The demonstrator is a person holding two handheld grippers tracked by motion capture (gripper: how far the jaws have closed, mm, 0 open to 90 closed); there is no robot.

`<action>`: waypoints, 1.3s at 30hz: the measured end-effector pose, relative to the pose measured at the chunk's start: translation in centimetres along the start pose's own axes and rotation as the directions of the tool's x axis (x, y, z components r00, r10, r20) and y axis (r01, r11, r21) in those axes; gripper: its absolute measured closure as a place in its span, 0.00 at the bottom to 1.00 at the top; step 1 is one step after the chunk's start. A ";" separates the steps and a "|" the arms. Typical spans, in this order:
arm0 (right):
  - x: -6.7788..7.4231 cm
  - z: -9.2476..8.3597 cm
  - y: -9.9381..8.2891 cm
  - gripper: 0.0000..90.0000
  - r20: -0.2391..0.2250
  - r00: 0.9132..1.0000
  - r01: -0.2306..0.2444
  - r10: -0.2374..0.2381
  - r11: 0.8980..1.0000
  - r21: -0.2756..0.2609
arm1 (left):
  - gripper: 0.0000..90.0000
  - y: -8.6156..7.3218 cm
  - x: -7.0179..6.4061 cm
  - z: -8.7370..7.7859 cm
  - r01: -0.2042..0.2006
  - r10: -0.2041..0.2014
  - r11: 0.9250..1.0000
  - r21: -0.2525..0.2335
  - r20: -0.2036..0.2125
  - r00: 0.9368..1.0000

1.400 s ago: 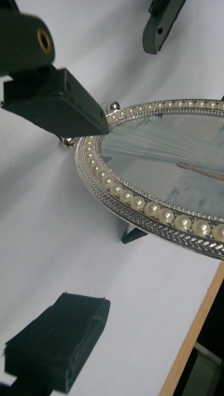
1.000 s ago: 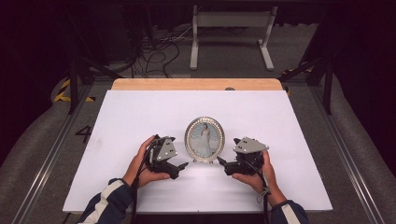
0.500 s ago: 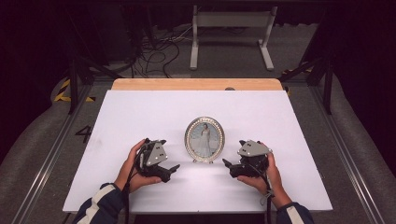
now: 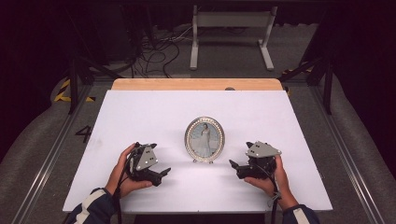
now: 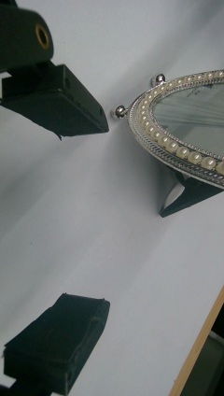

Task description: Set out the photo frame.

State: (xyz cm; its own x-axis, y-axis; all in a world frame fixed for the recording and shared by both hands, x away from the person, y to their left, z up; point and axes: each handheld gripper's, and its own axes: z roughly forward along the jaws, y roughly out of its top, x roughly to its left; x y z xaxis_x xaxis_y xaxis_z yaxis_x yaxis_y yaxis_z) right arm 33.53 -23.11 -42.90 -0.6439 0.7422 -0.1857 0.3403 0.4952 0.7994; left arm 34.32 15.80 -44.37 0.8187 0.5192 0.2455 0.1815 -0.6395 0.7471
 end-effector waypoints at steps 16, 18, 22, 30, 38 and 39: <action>-1.3 -1.3 -1.8 0.15 0.084 0.996 -0.005 0.003 1.000 0.024 | 0.06 -2.4 0.5 -2.1 0.045 -0.044 0.999 0.020 -0.037 0.998; -1.4 -1.4 -2.0 0.15 0.089 0.996 -0.004 0.002 1.000 0.025 | 0.06 -2.8 0.7 -2.5 0.051 -0.050 0.998 0.025 -0.046 0.998; -1.5 -1.5 -2.2 0.15 0.091 0.996 -0.007 0.005 1.000 0.023 | 0.06 -3.8 1.2 -3.3 0.075 -0.074 0.997 0.027 -0.066 0.995; -1.6 -2.1 -2.6 0.14 0.099 0.995 -0.005 0.003 1.000 0.020 | 0.06 -5.3 1.7 -4.4 0.112 -0.109 0.993 0.032 -0.090 0.990; -2.0 -2.9 -3.5 0.14 0.107 0.994 -0.020 0.018 1.000 0.016 | 0.07 -6.5 1.9 -5.2 0.152 -0.149 0.988 0.024 -0.099 0.984; -2.0 -3.0 -3.6 0.14 0.111 0.994 -0.022 0.021 1.000 0.016 | 0.07 -6.7 1.9 -5.4 0.161 -0.158 0.987 0.025 -0.099 0.983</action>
State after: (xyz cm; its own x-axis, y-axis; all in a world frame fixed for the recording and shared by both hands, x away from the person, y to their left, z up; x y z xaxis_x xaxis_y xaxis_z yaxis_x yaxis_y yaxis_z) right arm 31.56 -27.75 -43.71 -0.5568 0.7977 -0.2315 0.3654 0.4855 0.7942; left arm 31.77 24.11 -45.57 0.7217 0.6671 0.1847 0.3242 -0.5615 0.7613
